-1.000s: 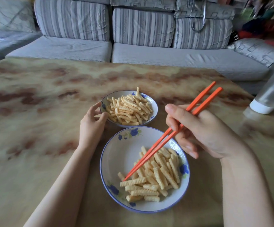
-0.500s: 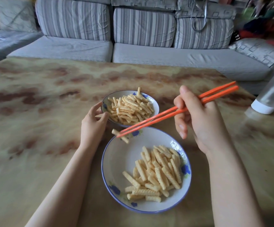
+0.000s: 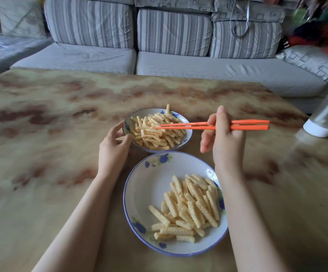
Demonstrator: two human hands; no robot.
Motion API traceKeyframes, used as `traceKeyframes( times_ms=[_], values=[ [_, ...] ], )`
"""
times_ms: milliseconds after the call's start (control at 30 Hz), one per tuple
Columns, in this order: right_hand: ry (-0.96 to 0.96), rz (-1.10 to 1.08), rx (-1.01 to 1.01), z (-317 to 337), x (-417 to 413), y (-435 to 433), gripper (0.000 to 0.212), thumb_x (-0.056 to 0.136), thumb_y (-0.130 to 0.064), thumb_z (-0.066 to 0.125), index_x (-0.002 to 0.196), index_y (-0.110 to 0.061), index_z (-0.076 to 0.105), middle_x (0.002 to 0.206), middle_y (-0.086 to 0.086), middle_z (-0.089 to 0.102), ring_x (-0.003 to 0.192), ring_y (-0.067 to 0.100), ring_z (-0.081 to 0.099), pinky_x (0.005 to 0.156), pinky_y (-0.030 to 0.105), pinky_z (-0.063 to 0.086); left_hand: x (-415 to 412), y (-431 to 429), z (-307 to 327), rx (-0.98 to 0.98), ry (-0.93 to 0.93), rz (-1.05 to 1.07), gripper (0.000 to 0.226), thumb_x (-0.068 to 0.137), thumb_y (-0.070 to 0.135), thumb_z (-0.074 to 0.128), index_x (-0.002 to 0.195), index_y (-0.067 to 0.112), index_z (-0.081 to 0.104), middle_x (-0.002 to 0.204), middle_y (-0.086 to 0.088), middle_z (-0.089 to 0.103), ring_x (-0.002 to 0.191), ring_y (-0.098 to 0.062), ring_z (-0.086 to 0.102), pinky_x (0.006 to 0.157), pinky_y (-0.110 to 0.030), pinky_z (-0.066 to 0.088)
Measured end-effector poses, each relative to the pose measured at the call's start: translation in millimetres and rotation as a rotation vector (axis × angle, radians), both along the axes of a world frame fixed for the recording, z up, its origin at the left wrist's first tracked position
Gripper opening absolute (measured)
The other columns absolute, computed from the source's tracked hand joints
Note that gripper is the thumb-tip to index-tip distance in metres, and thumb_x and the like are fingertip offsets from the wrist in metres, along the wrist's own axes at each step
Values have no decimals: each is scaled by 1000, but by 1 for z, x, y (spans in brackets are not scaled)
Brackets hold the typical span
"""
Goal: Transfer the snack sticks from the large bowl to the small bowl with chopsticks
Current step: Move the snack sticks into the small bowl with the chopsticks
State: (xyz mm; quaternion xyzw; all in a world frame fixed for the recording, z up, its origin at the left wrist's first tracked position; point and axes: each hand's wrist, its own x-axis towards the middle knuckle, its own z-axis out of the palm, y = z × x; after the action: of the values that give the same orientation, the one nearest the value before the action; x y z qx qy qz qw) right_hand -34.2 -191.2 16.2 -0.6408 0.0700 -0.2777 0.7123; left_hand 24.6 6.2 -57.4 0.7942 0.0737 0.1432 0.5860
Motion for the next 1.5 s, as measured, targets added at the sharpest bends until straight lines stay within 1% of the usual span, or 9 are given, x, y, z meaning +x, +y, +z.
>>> traceKeyframes(
  times_ms=[200, 400, 567, 833, 967, 1167, 1300, 1433, 1500],
  values=[
    [-14, 49, -12, 2, -2, -3, 39, 102, -28, 42, 69, -10, 51, 39, 5, 44, 32, 18, 42, 35, 20, 32, -1, 0, 1, 22, -9, 2, 41, 89, 17, 57, 129, 27, 58, 96, 8, 66, 67, 5, 60, 62, -3, 41],
    [-12, 204, -41, 24, -19, -27, 42, 102, -28, 42, 63, -14, 48, 37, 2, 41, 28, 19, 34, 36, 21, 26, -2, -1, 1, -9, -7, -6, 42, 89, 16, 57, 129, 26, 58, 101, 4, 68, 71, -13, 65, 81, -31, 52],
    [137, 502, -259, 43, -44, -39, 41, 93, -38, 47, 58, -16, 49, 37, 6, 34, 26, 19, 29, 33, 16, 26, -1, 0, 0, -6, -5, -5, 41, 89, 16, 57, 129, 26, 58, 96, 6, 68, 72, -16, 64, 83, -34, 53],
    [222, 660, -359, 53, -57, -36, 40, 89, -38, 47, 57, -15, 50, 32, 6, 37, 22, 18, 31, 31, 17, 22, -1, 0, 0, -5, -12, -5, 42, 89, 17, 57, 130, 27, 58, 93, 10, 66, 76, -12, 65, 76, -23, 49],
    [267, 694, -389, 50, -55, -34, 40, 88, -41, 48, 58, -15, 51, 34, 7, 38, 23, 17, 33, 32, 14, 24, 0, 0, 0, 2, -22, -1, 40, 89, 16, 57, 128, 27, 58, 88, 17, 63, 58, 11, 58, 60, -3, 42],
    [235, 613, -347, 45, -49, -27, 42, 89, -43, 47, 60, -14, 49, 34, 6, 38, 24, 17, 32, 33, 15, 27, 0, 0, 0, 11, -23, 0, 41, 88, 16, 57, 128, 28, 58, 92, 11, 65, 53, 7, 58, 55, -3, 41],
    [173, 487, -251, 45, -45, -28, 44, 97, -36, 44, 60, -13, 46, 35, 5, 37, 25, 20, 32, 33, 16, 27, 0, -1, 1, 2, -17, -3, 42, 88, 16, 56, 129, 26, 58, 96, 7, 66, 60, -5, 62, 64, -15, 48],
    [49, 329, -111, 39, -36, -27, 47, 101, -29, 42, 57, -17, 48, 45, 2, 41, 27, 18, 34, 34, 20, 28, 0, 0, 0, 3, -18, 0, 41, 88, 16, 57, 127, 28, 58, 98, 6, 67, 53, 8, 58, 58, -5, 43],
    [-4, 219, -29, 36, -30, -25, 49, 102, -26, 43, 54, -20, 50, 44, -1, 45, 28, 17, 35, 35, 22, 27, 0, 0, 0, -9, -15, -3, 41, 88, 16, 57, 127, 29, 58, 98, 8, 68, 52, 7, 58, 59, -10, 46]
  ],
)
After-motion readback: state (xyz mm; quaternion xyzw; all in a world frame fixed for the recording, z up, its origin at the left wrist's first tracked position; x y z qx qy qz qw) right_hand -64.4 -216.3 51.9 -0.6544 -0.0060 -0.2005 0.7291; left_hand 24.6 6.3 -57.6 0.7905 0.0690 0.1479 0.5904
